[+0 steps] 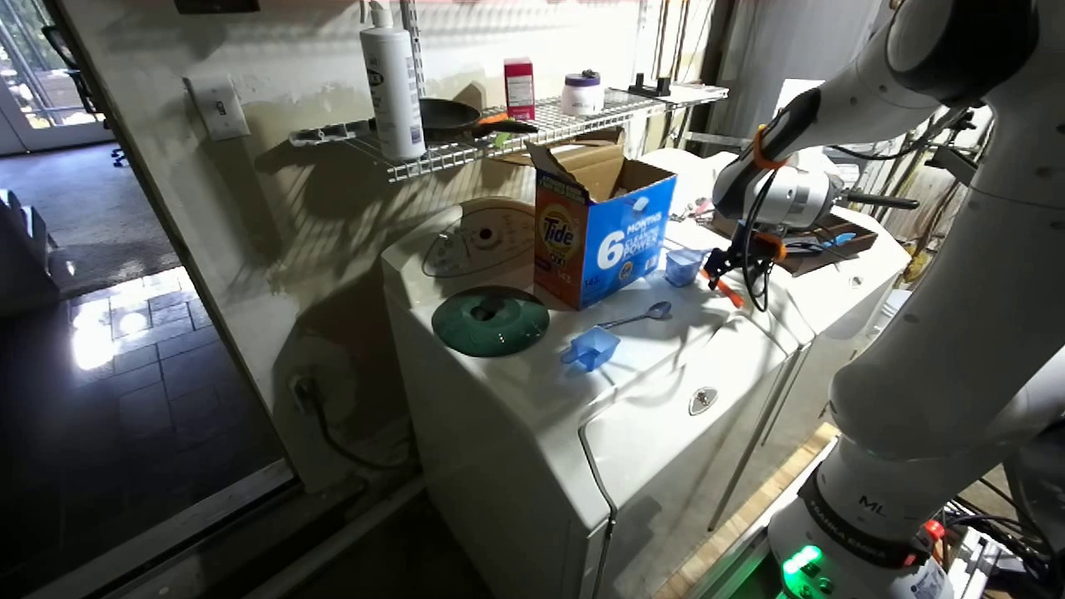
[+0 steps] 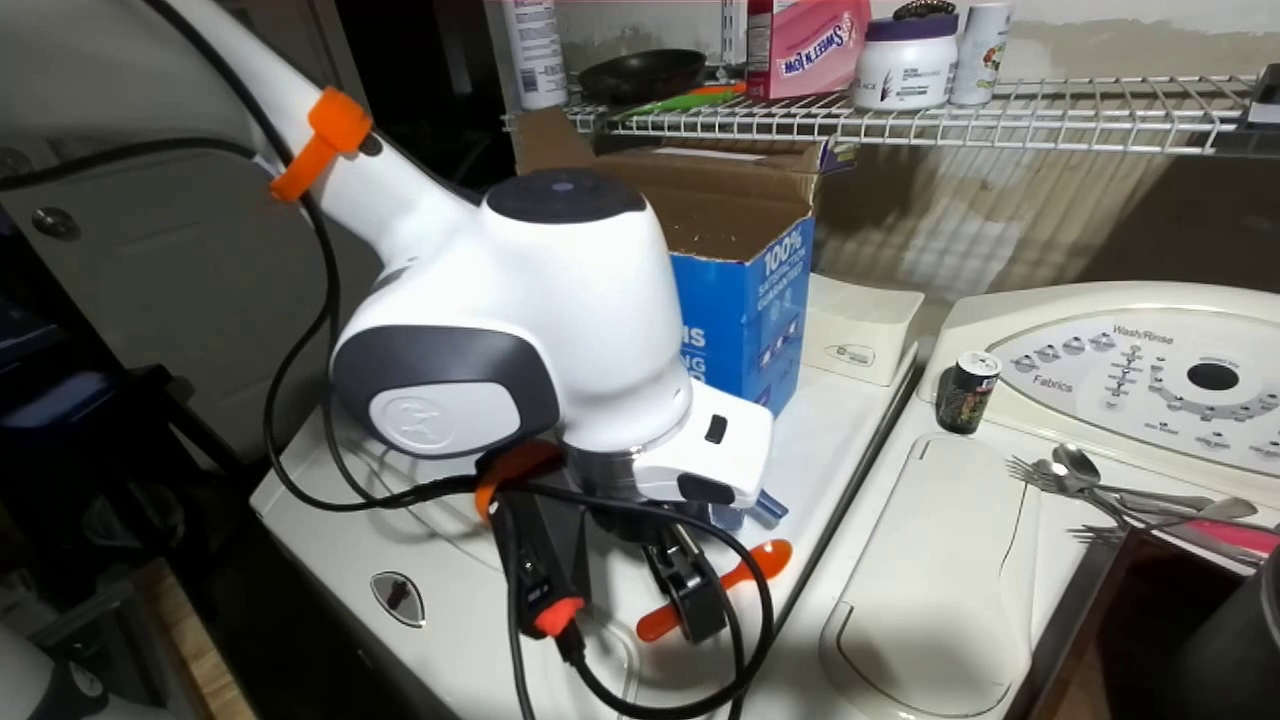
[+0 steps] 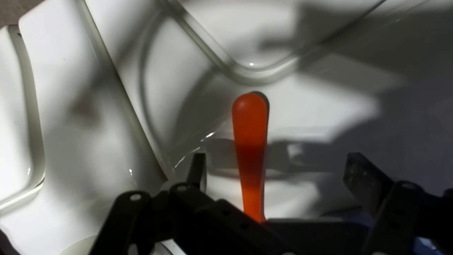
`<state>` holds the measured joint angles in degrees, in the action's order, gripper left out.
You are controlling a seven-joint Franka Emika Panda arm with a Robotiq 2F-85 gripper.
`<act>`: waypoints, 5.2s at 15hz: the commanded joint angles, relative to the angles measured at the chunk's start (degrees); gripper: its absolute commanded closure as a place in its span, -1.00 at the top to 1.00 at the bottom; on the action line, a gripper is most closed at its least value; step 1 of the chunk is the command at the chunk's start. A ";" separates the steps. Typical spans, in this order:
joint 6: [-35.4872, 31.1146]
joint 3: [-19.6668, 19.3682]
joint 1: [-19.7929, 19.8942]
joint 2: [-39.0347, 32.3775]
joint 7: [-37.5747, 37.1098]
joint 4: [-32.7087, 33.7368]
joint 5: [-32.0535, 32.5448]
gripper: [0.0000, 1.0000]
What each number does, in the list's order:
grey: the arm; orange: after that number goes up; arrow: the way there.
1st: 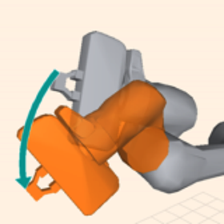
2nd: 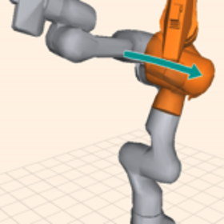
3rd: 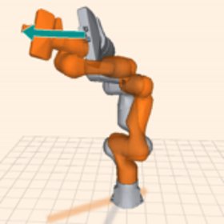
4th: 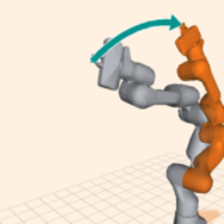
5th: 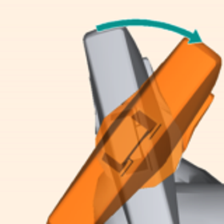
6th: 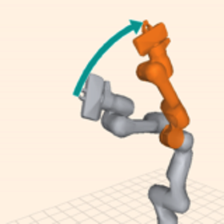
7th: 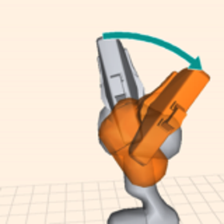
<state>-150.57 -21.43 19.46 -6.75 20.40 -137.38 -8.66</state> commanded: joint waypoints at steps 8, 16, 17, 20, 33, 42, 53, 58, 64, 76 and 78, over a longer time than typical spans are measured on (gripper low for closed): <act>0.05 4.92 3.37 -7.24 0.35 6.95 -2.24 0.82; 4.61 4.39 3.87 -6.76 -0.61 7.23 -0.58 1.00; 5.10 4.44 3.83 -6.65 -0.56 7.17 -0.55 1.00; 5.73 4.44 3.57 -6.58 -0.76 7.07 -0.18 0.89; 12.10 2.91 2.95 -5.16 -4.57 7.28 4.92 0.39; 13.04 2.33 2.74 -4.25 -5.98 7.53 7.60 -0.77; 20.88 1.98 2.74 -0.12 -5.00 7.44 9.01 -0.88; 32.40 1.67 2.18 6.70 -4.41 8.50 14.50 -0.88; 47.75 2.20 0.80 14.00 0.12 13.67 14.57 -0.88; 76.73 3.01 -7.61 13.05 13.21 40.27 4.86 -0.88; 73.47 3.45 -7.23 16.74 11.07 35.61 6.59 -0.52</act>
<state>-77.28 -17.95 12.20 10.11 31.44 -101.99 -2.05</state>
